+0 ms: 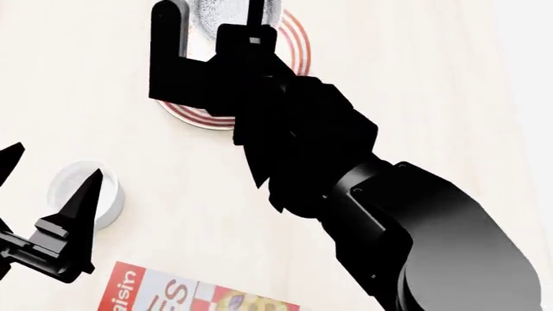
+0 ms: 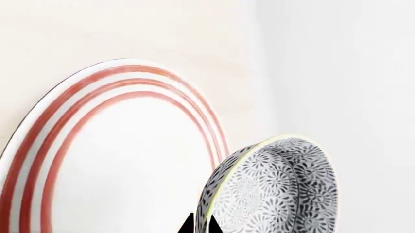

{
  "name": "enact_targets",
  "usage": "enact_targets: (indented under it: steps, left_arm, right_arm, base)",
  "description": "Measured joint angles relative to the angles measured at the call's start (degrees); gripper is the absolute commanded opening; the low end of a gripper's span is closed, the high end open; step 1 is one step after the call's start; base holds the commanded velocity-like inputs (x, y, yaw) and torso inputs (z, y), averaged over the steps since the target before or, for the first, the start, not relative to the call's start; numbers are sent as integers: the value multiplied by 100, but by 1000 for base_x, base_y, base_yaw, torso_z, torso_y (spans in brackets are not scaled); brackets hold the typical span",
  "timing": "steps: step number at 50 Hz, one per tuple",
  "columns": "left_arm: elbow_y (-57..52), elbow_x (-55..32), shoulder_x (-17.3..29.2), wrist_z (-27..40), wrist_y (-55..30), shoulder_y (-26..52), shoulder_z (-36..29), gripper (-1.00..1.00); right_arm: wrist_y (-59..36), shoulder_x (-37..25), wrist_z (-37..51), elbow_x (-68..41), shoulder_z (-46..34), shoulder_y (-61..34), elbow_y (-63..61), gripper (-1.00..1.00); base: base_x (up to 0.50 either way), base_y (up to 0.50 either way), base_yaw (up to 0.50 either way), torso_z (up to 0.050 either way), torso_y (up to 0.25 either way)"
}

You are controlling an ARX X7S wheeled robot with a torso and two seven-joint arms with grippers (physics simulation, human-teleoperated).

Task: Pick the akita bowl on the cookies box and place it on the plate.

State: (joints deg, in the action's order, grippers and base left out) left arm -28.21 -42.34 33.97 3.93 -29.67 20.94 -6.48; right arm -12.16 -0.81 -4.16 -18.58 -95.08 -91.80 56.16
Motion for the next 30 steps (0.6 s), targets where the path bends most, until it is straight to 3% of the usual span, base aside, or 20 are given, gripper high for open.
enact_targets:
  steps: [23, 30]
  left_arm:
    - [58, -67, -2, 85, -37, -19, 42, 100]
    - [69, -90, 13, 24, 7, -44, 47, 100]
  right_arm:
    - [43, 65, -253, 771, 348, 285, 121, -100]
    - [69, 69, -294, 926, 425, 372, 150, -100]
  base:
    - [0, 0, 0, 0, 0]
    - [0, 0, 0, 4, -103]
